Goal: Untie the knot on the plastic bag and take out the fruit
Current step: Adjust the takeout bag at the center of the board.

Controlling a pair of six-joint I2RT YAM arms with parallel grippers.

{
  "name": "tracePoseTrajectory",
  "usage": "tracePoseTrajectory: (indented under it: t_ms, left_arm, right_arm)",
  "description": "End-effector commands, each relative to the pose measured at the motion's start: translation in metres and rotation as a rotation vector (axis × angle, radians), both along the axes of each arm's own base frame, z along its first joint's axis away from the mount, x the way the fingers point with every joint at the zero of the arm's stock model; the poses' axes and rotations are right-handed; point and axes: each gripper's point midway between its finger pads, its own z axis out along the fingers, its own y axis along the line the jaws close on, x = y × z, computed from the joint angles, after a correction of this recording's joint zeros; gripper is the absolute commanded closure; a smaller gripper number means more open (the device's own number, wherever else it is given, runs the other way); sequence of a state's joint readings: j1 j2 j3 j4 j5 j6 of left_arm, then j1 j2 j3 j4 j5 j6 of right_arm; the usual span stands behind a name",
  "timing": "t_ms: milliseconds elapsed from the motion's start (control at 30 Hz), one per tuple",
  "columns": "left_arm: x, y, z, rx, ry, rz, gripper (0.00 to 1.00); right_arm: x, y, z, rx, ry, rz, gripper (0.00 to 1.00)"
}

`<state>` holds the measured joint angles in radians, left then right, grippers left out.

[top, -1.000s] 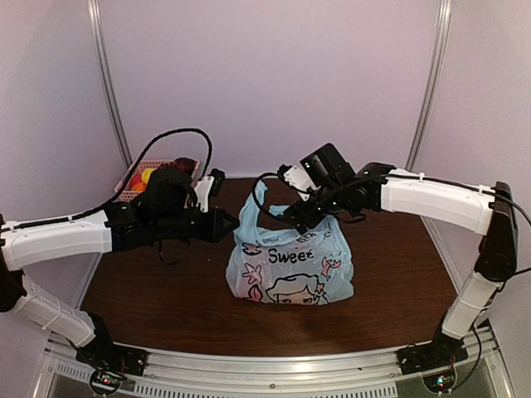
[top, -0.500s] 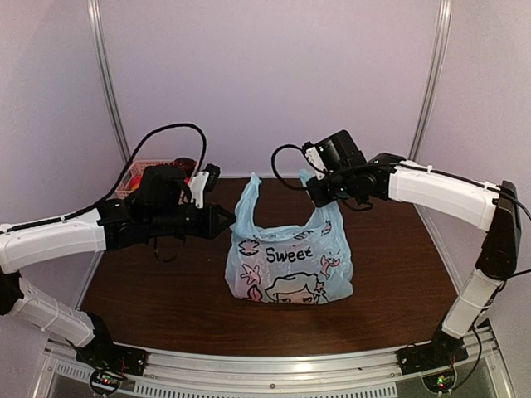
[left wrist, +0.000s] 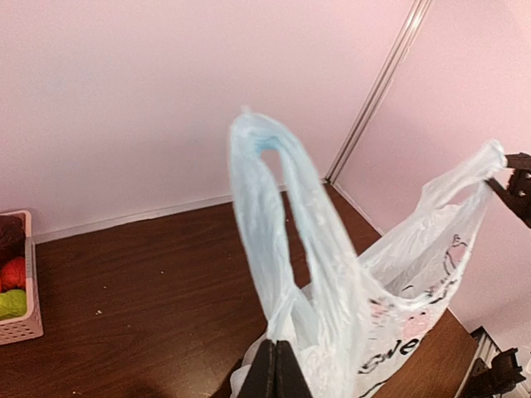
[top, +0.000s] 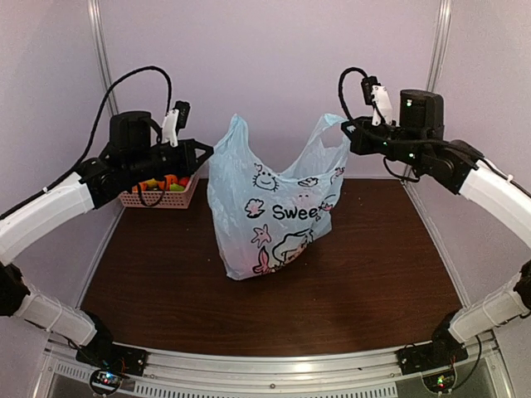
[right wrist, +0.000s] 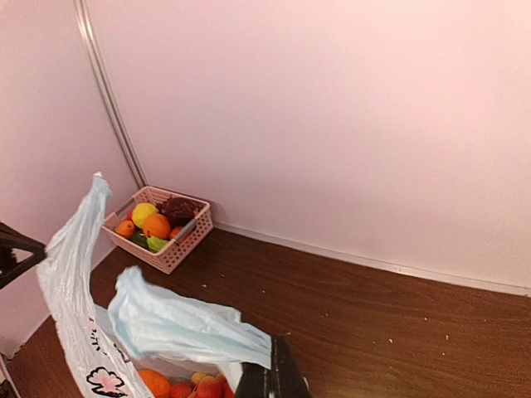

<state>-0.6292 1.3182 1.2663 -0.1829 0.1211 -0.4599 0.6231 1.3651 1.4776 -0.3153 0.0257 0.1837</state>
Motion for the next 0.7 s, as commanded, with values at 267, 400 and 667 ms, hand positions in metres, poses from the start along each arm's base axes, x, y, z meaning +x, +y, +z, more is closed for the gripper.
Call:
tracePoseTrajectory:
  t_ms: [267,400,667]
  left_arm:
    - [-0.016,-0.005,-0.058,0.010,0.021,-0.126,0.96]
    - [-0.026,0.006,-0.041,-0.009,0.010,-0.101,0.46]
    - [-0.056,0.000,0.019,-0.141,0.019,-0.154,0.29]
  right_arm:
    - [-0.071,0.039,-0.084,0.170,0.124,0.358,1.00]
    - [-0.088,0.043,-0.094,0.204,0.157,0.386,1.00]
    - [-0.099,0.048,-0.081,0.259,0.128,0.410,1.00]
